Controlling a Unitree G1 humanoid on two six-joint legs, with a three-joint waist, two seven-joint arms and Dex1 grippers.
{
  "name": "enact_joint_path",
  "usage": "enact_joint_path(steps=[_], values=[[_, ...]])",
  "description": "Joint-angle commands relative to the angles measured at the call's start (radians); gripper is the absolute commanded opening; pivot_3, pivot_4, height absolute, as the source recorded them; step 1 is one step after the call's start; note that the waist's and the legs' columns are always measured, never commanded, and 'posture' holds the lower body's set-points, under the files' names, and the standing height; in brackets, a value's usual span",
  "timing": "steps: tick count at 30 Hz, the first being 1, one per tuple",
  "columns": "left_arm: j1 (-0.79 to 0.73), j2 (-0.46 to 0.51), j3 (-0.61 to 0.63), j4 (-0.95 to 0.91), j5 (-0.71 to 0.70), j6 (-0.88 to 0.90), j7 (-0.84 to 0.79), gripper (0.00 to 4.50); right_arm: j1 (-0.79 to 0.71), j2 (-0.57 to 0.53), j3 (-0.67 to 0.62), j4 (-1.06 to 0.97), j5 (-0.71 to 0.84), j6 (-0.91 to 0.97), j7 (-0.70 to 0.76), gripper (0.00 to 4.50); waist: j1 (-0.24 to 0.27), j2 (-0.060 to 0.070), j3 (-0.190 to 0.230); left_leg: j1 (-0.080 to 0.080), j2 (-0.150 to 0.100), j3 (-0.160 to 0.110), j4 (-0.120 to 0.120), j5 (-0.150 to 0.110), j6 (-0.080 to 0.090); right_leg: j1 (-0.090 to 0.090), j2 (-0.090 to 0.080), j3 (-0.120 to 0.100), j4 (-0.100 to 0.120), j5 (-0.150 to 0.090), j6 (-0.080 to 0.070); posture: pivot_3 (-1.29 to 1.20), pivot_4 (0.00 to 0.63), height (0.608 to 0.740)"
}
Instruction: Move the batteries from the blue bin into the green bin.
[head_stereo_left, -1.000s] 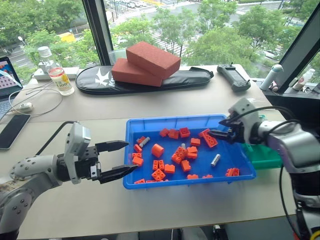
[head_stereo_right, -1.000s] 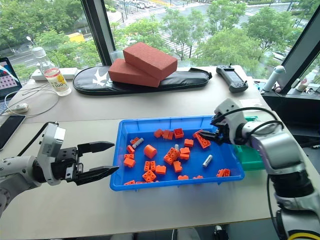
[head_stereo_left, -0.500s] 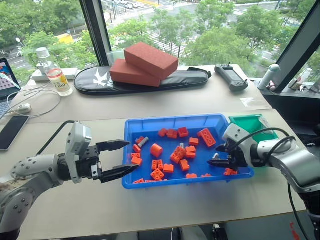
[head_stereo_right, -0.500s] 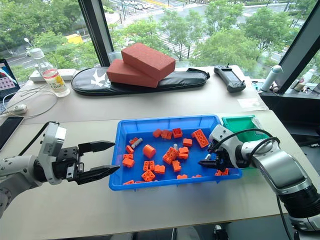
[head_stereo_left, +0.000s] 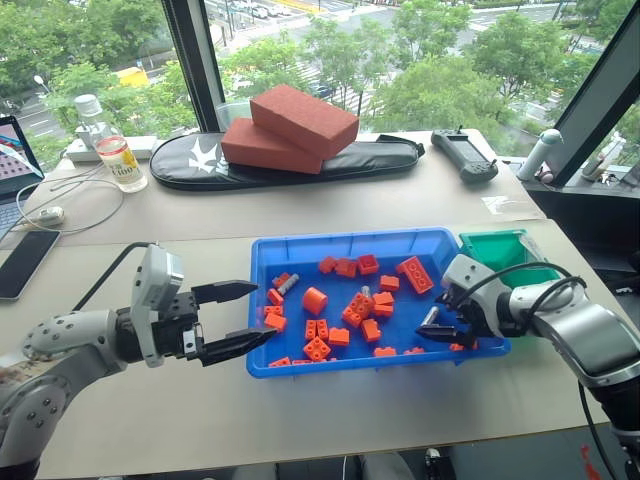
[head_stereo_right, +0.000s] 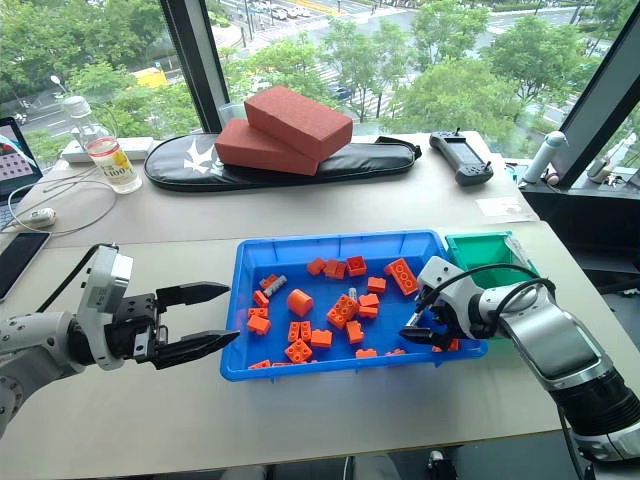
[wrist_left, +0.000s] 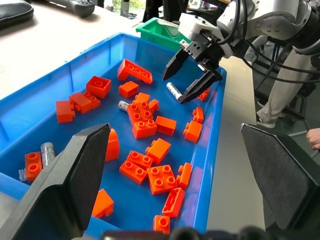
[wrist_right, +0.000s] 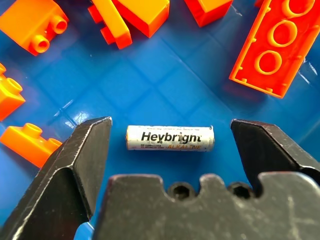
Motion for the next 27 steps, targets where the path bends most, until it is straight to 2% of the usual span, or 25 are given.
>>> enact_joint_path(steps=[1,4,7,9,11,18,22,27], values=[[-0.001,0.009,0.027,-0.018,-0.022,-0.001,0.0,4.5,0.016,-0.019,0.013,-0.02,-0.015,0.008,0.015,4.47,0.002,0.0,0.0,0.0,0.0,0.0,0.0,0.0,0.0,0.0,0.0,0.0,0.0,0.0,0.0,0.0,0.15,0.74],[-0.003,0.01,0.027,-0.016,-0.025,0.0,0.002,4.5,0.019,-0.027,0.022,-0.03,-0.019,0.025,0.023,4.47,0.006,0.0,0.0,0.0,0.0,0.0,0.0,0.0,0.0,0.0,0.0,0.0,0.0,0.0,0.0,0.0,0.15,0.74],[-0.002,0.012,0.026,-0.016,-0.029,0.001,0.006,4.5,0.017,-0.039,0.036,-0.059,-0.03,0.041,0.027,3.76,0.01,0.0,0.0,0.0,0.0,0.0,0.0,0.0,0.0,0.0,0.0,0.0,0.0,0.0,0.0,0.0,0.15,0.74],[-0.002,0.012,0.026,-0.017,-0.03,0.001,0.007,4.5,0.012,-0.036,0.033,-0.069,-0.025,0.053,0.026,2.99,0.01,0.0,0.0,0.0,0.0,0.0,0.0,0.0,0.0,0.0,0.0,0.0,0.0,0.0,0.0,0.0,0.15,0.74],[-0.002,0.012,0.024,-0.018,-0.031,0.0,0.009,4.5,0.004,-0.038,0.042,-0.074,-0.034,0.058,0.024,2.49,0.011,0.0,0.0,0.0,0.0,0.0,0.0,0.0,0.0,0.0,0.0,0.0,0.0,0.0,0.0,0.0,0.15,0.74],[-0.005,0.01,0.017,-0.017,-0.03,0.0,0.015,4.5,-0.033,-0.036,0.052,-0.09,-0.04,0.074,0.029,2.49,0.01,0.0,0.0,0.001,0.0,0.0,0.0,0.0,0.0,0.0,0.0,0.0,0.0,0.0,0.0,0.0,0.15,0.74],[-0.004,0.008,0.018,-0.018,-0.031,-0.002,0.019,4.5,-0.064,-0.026,0.007,-0.103,-0.014,0.085,0.028,2.49,0.01,0.0,0.0,0.001,0.0,0.0,0.0,0.0,0.0,0.0,0.0,0.0,0.0,0.0,0.0,0.0,0.15,0.74],[-0.001,0.009,0.019,-0.017,-0.027,-0.006,0.018,4.5,-0.194,-0.054,-0.224,-0.026,0.059,0.117,0.015,2.49,0.01,0.0,0.0,0.0,0.0,0.0,0.0,0.0,0.0,0.0,0.0,0.0,0.0,0.0,0.0,0.0,0.15,0.74]])
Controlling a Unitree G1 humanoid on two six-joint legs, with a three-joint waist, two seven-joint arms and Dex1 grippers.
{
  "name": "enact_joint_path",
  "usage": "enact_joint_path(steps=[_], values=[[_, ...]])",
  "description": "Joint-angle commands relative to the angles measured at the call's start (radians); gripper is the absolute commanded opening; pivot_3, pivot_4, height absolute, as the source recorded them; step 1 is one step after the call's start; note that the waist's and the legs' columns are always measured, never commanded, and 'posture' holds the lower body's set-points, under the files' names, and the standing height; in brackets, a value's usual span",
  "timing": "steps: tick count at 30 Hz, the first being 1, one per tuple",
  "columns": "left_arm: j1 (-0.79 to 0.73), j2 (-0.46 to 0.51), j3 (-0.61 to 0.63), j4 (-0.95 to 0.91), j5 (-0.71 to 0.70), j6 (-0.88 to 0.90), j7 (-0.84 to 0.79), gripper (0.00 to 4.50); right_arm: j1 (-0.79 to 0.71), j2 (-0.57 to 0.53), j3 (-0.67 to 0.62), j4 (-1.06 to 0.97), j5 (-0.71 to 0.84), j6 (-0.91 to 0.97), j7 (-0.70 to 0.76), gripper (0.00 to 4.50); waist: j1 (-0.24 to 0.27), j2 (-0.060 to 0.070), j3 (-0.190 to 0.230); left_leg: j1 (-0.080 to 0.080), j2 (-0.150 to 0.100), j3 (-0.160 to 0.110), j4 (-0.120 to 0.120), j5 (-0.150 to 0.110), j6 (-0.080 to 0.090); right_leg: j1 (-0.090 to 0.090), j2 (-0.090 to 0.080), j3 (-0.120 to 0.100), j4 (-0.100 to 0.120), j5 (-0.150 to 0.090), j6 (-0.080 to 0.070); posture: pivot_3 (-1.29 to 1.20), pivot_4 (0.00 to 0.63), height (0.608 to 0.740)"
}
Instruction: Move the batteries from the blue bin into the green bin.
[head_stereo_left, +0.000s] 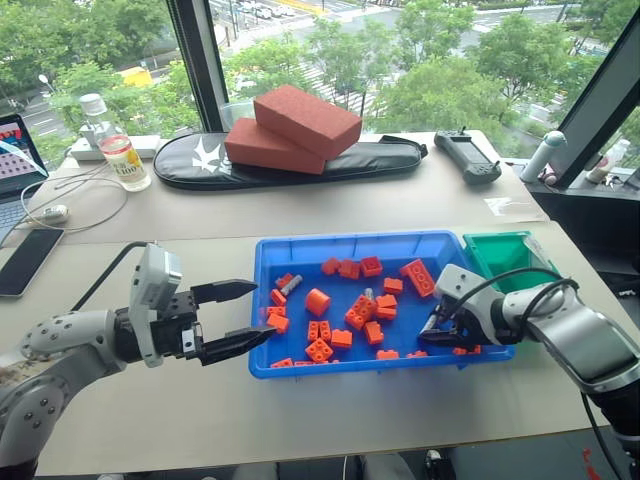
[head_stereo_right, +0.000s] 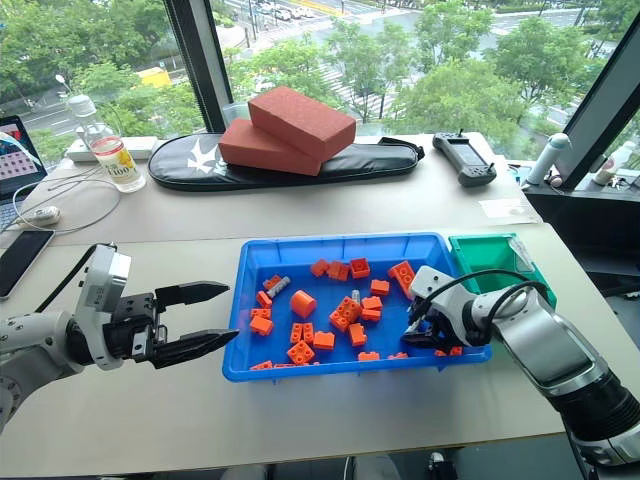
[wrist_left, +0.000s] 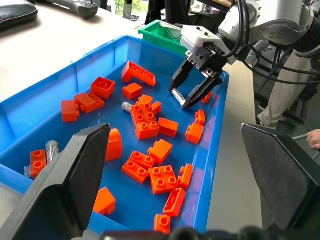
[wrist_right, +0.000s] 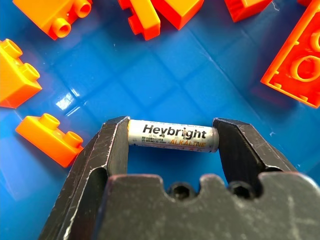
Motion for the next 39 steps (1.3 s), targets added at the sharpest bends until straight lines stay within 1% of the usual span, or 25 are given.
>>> enact_joint_path(steps=[1,3,6,9,12,13,16,17,18,21,25,28,29,31,32,34,37,39], values=[[-0.003,0.006,0.017,-0.016,-0.006,-0.008,-0.004,4.5,-0.112,-0.06,-0.203,0.092,0.001,0.0,-0.049,2.49,0.001,0.0,0.0,0.0,0.0,0.0,0.0,0.0,0.0,0.0,0.0,0.0,0.0,0.0,0.0,0.0,0.15,0.74],[-0.007,0.005,0.012,-0.014,-0.004,-0.009,-0.005,4.5,-0.13,-0.092,-0.223,0.171,-0.043,-0.027,-0.088,2.49,0.006,0.0,0.0,0.0,0.0,0.0,0.0,0.0,0.0,0.0,0.0,0.0,0.0,0.0,0.0,0.0,0.15,0.74],[-0.009,0.003,0.006,-0.014,-0.002,-0.01,-0.005,4.5,-0.091,-0.135,-0.205,0.227,-0.091,-0.075,-0.105,2.49,0.009,-0.001,0.0,-0.001,0.0,0.0,0.0,0.0,0.0,0.0,0.0,-0.001,-0.002,0.002,-0.004,0.0,0.15,0.74],[-0.009,0.002,0.005,-0.012,-0.002,-0.009,-0.007,4.5,-0.074,-0.136,-0.189,0.264,-0.13,-0.088,-0.137,2.49,0.0,0.0,0.0,-0.001,0.0,0.0,-0.001,0.0,0.0,0.0,0.0,-0.001,-0.002,0.002,-0.004,0.0,0.15,0.74],[-0.011,0.002,0.003,-0.01,-0.001,-0.009,-0.006,4.5,-0.049,-0.133,-0.169,0.246,-0.131,-0.094,-0.13,2.49,-0.014,0.003,0.001,0.0,0.0,0.0,-0.001,0.0,0.0,-0.001,0.0,0.0,0.0,0.002,-0.005,0.0,0.15,0.74],[-0.012,0.001,0.001,-0.009,0.0,-0.009,-0.005,4.5,-0.04,-0.135,-0.158,0.246,-0.143,-0.102,-0.136,2.99,-0.017,0.003,0.001,0.0,0.0,0.0,-0.001,0.0,0.0,-0.001,0.0,0.0,0.0,0.002,-0.005,0.0,0.15,0.74],[-0.013,0.001,-0.002,-0.009,0.002,-0.009,-0.005,4.5,-0.029,-0.137,-0.144,0.251,-0.164,-0.119,-0.14,3.98,-0.022,0.003,0.001,0.0,0.0,0.0,0.0,0.0,0.0,-0.001,0.0,0.0,0.001,0.002,-0.004,0.0,0.15,0.74],[-0.014,0.001,-0.001,-0.008,0.001,-0.009,-0.005,4.5,-0.031,-0.135,-0.147,0.251,-0.163,-0.118,-0.138,4.16,-0.022,0.003,0.001,0.0,0.0,0.0,0.0,0.0,0.0,-0.001,0.0,0.0,0.0,0.002,-0.004,0.0,0.15,0.74],[-0.014,0.001,0.0,-0.008,0.0,-0.008,-0.004,4.5,-0.039,-0.134,-0.148,0.253,-0.166,-0.123,-0.14,4.47,-0.021,0.003,0.001,-0.001,0.0,0.0,0.0,0.0,0.0,-0.001,0.0,0.0,0.0,0.002,-0.004,0.0,0.15,0.74],[-0.014,0.001,0.002,-0.008,-0.001,-0.008,-0.003,4.5,-0.082,-0.119,-0.157,0.257,-0.16,-0.142,-0.147,4.47,-0.022,0.003,0.001,-0.001,0.0,0.0,0.0,0.0,0.0,-0.001,0.0,0.0,0.0,0.002,-0.004,0.0,0.15,0.74],[-0.013,0.002,0.003,-0.009,0.0,-0.008,-0.003,4.5,-0.157,-0.059,-0.181,0.213,-0.102,-0.138,-0.13,4.47,-0.026,0.003,0.001,0.0,0.0,0.0,0.0,0.0,0.0,-0.001,0.0,0.0,0.001,0.002,-0.004,0.0,0.15,0.74],[-0.012,0.002,0.005,-0.01,-0.002,-0.007,-0.002,4.5,-0.162,-0.003,-0.192,0.09,-0.011,-0.179,-0.059,4.47,-0.022,0.003,0.001,0.0,0.0,0.0,0.0,0.0,0.0,-0.001,0.0,0.0,0.0,0.002,-0.004,0.0,0.15,0.74],[-0.012,0.002,0.005,-0.01,-0.002,-0.007,-0.001,4.5,-0.155,0.023,-0.195,0.03,0.062,-0.133,-0.023,4.47,-0.021,0.003,0.001,-0.001,0.0,0.0,-0.001,0.0,0.0,-0.001,0.0,0.0,0.0,0.002,-0.004,0.0,0.15,0.74],[-0.013,0.002,0.005,-0.01,-0.004,-0.006,0.001,4.5,-0.104,0.028,-0.146,-0.072,0.147,-0.099,0.07,4.47,-0.021,0.003,0.001,-0.001,0.0,0.0,-0.001,0.0,0.0,-0.001,0.0,0.0,0.0,0.002,-0.004,0.0,0.15,0.74],[-0.012,0.001,0.005,-0.012,-0.005,-0.005,0.002,4.5,-0.077,0.02,-0.113,-0.103,0.157,-0.112,0.107,4.47,-0.018,0.003,0.001,-0.001,0.0,0.0,-0.001,0.0,0.0,-0.001,0.0,0.0,0.0,0.002,-0.004,0.0,0.15,0.74],[-0.011,0.002,0.006,-0.014,-0.007,-0.004,0.003,4.5,-0.057,0.012,-0.069,-0.109,0.138,-0.136,0.122,4.47,-0.012,0.003,0.001,-0.001,0.0,-0.001,-0.001,0.0,0.0,0.0,0.0,-0.001,0.0,0.002,-0.004,0.0,0.15,0.74],[-0.007,0.002,0.01,-0.018,-0.011,-0.004,0.004,4.5,-0.081,0.053,-0.004,-0.059,0.089,-0.194,0.106,4.47,-0.011,0.003,0.001,-0.002,0.0,0.0,0.002,0.0,0.0,0.0,-0.001,0.0,0.0,0.003,-0.003,0.0,0.15,0.74],[-0.006,0.002,0.011,-0.021,-0.013,-0.003,0.007,4.5,-0.098,0.057,0.036,-0.03,0.052,-0.233,0.116,4.47,-0.012,0.003,0.001,-0.001,0.0,0.0,0.003,0.0,0.0,0.0,0.0,0.0,0.0,0.003,-0.003,0.0,0.15,0.74]])
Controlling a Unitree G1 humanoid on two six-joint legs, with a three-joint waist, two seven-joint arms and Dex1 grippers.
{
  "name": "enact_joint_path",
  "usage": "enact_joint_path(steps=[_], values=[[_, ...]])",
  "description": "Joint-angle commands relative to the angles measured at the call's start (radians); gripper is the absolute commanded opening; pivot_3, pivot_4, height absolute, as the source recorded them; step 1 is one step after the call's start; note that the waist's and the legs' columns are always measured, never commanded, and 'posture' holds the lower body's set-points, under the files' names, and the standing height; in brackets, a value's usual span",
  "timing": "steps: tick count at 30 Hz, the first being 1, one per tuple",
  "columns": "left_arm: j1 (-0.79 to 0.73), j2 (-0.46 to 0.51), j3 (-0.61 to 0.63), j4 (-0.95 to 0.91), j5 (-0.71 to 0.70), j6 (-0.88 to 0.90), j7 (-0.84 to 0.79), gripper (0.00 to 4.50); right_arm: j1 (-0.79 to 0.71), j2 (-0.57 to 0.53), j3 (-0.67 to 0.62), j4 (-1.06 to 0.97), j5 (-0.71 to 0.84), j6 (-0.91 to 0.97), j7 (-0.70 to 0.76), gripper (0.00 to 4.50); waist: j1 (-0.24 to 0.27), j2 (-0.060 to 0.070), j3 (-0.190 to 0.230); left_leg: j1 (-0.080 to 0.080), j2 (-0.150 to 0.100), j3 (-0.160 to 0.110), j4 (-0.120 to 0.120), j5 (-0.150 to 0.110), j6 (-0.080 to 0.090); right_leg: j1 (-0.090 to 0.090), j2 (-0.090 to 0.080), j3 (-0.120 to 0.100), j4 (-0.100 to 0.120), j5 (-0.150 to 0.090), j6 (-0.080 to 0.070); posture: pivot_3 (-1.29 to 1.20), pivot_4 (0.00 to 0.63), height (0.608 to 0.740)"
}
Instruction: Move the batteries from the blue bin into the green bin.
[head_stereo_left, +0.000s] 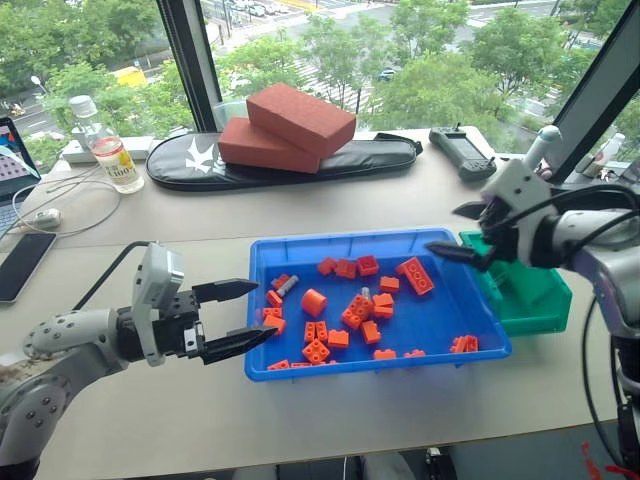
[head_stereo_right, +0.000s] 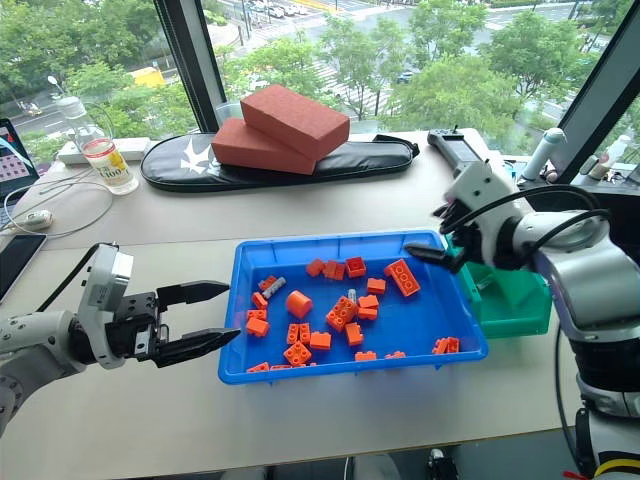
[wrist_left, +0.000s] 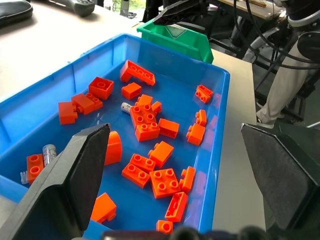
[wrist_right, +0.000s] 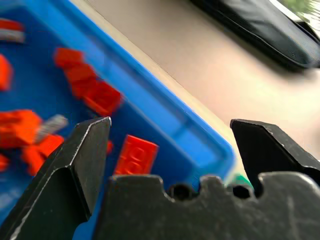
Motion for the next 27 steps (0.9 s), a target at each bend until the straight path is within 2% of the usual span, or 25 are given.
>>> enact_joint_path(steps=[1,6,10,27], values=[[0.001,0.003,0.021,-0.022,-0.017,-0.002,0.004,4.5,-0.049,0.0,0.045,0.035,-0.068,-0.094,0.013,4.47,-0.002,0.0,0.0,0.0,0.0,0.0,0.0,0.0,0.0,0.0,0.0,0.0,0.0,-0.001,0.001,0.0,0.15,0.74],[0.015,0.001,0.027,-0.031,-0.022,-0.004,0.013,4.5,-0.109,0.081,0.132,0.05,-0.103,-0.085,0.0,4.47,-0.013,0.0,0.0,0.001,0.0,0.0,-0.002,0.0,0.0,0.0,0.0,0.0,0.0,0.0,0.0,0.0,0.15,0.74],[0.022,0.002,0.031,-0.038,-0.027,-0.005,0.022,4.5,-0.101,0.094,0.182,0.053,-0.135,-0.087,0.01,4.47,-0.007,0.0,0.0,0.0,0.0,0.0,-0.003,0.0,0.0,-0.001,0.0,0.0,0.0,0.001,-0.002,0.0,0.15,0.74],[0.047,0.006,0.051,-0.056,-0.039,-0.004,0.045,4.5,-0.154,0.209,0.285,0.145,-0.252,-0.081,-0.027,4.47,-0.01,0.0,0.0,0.0,0.0,0.0,-0.003,0.0,0.0,-0.001,0.0,0.0,0.0,0.001,-0.002,0.0,0.15,0.74]])
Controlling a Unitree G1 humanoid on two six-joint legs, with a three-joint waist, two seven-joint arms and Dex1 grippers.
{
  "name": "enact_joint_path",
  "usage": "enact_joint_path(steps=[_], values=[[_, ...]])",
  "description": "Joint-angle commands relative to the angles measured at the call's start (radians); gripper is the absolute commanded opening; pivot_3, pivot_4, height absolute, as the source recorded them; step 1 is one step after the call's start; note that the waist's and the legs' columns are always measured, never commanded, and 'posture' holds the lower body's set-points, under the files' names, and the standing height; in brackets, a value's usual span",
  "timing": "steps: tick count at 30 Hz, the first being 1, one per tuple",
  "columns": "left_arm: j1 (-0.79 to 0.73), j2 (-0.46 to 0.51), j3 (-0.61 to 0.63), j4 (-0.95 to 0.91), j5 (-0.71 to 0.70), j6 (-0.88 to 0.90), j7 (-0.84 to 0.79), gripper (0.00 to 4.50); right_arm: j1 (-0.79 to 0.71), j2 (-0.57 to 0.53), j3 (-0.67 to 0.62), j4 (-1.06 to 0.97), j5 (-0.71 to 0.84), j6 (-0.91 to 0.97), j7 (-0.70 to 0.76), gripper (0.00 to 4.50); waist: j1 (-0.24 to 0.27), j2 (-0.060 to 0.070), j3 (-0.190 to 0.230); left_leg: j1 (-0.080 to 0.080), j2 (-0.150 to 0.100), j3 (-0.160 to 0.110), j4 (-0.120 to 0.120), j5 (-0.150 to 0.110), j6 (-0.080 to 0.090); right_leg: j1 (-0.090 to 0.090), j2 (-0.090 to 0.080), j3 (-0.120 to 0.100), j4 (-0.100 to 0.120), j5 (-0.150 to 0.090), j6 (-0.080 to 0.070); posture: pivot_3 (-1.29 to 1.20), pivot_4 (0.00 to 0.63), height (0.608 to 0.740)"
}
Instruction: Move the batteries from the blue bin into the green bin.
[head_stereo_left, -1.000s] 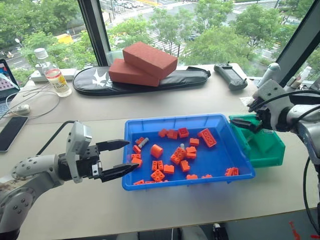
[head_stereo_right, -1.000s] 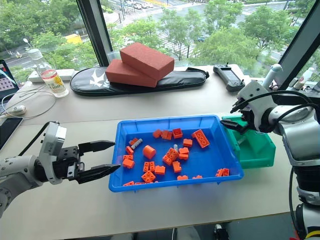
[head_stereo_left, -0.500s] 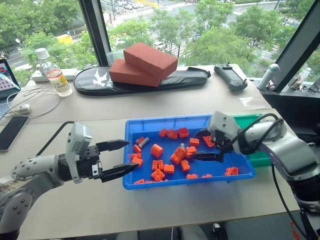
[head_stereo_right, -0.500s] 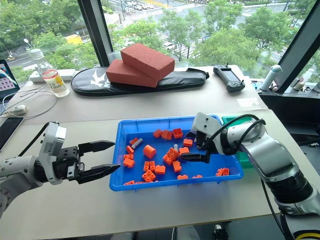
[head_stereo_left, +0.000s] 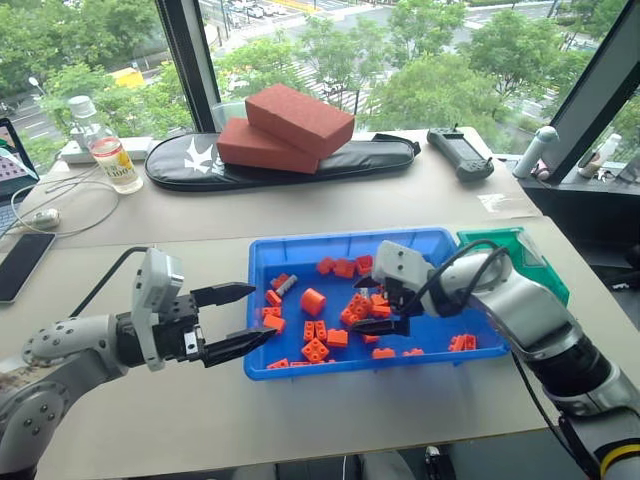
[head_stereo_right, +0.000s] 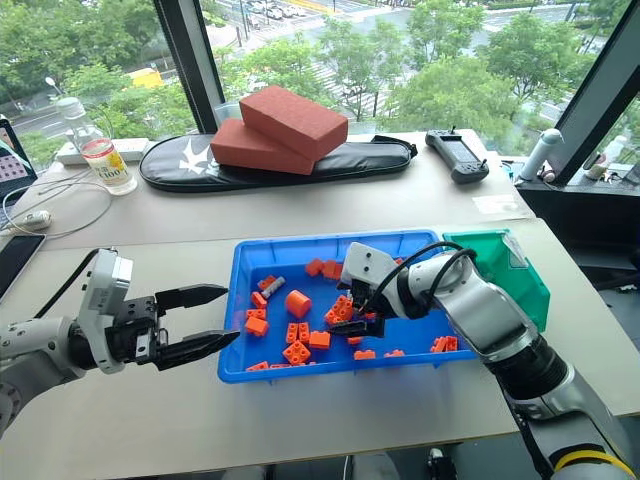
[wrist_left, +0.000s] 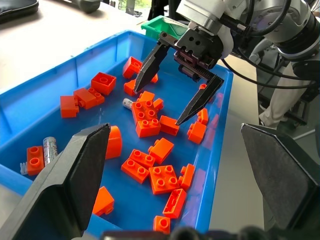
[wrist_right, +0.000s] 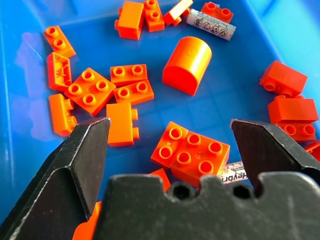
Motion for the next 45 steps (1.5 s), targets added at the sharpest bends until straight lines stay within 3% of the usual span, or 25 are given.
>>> enact_joint_path(steps=[1,7,11,18,22,32,45], values=[[0.008,0.006,0.034,-0.035,-0.022,-0.004,0.004,4.5,-0.012,0.007,-0.005,-0.009,-0.026,0.0,-0.012,4.47,0.0,0.0,0.0,0.0,0.0,0.0,0.0,0.0,0.0,0.0,0.0,0.0,0.0,0.0,0.0,0.0,0.15,0.74],[0.011,0.008,0.039,-0.035,-0.028,-0.001,0.006,4.5,-0.033,0.005,-0.05,-0.014,-0.005,0.008,-0.002,4.47,0.0,0.0,0.0,0.0,0.0,0.0,0.0,0.0,0.0,0.0,0.0,0.0,0.0,0.0,0.0,0.0,0.15,0.74],[0.004,0.014,0.033,-0.028,-0.038,0.005,-0.001,4.5,-0.132,-0.006,-0.065,0.008,0.025,-0.031,0.083,4.47,-0.003,0.0,0.0,0.0,0.0,0.0,0.0,0.0,0.0,0.0,0.0,0.0,0.0,0.0,0.0,0.0,0.15,0.74],[-0.022,0.02,0.01,-0.004,-0.041,0.007,-0.009,4.5,-0.304,-0.069,0.086,0.159,-0.123,-0.437,0.373,4.47,0.0,0.0,0.0,0.0,0.0,0.0,0.0,0.0,0.0,0.0,0.0,0.0,-0.001,0.0,0.0,0.0,0.15,0.74],[-0.031,0.015,-0.003,-0.007,-0.047,0.009,-0.001,4.5,-0.355,-0.065,0.159,0.269,-0.252,-0.691,0.442,4.47,-0.001,0.0,0.0,0.0,0.0,0.0,0.0,0.0,0.0,0.0,0.0,0.0,0.0,0.0,0.0,0.0,0.15,0.74],[-0.024,0.007,0.0,-0.022,-0.059,0.019,0.011,4.5,-0.399,0.051,0.195,0.458,-0.389,-0.921,0.469,4.47,-0.003,0.0,0.0,0.0,0.0,0.0,-0.001,0.0,0.0,-0.001,0.0,0.0,0.0,0.0,0.0,0.0,0.15,0.74],[-0.003,0.005,0.01,-0.041,-0.065,0.017,0.028,4.5,-0.395,0.117,0.218,0.584,-0.488,-1.018,0.492,4.47,-0.002,0.0,0.0,0.001,0.0,0.0,-0.001,0.0,0.0,-0.001,0.0,0.0,0.001,0.0,-0.001,0.0,0.15,0.74]])
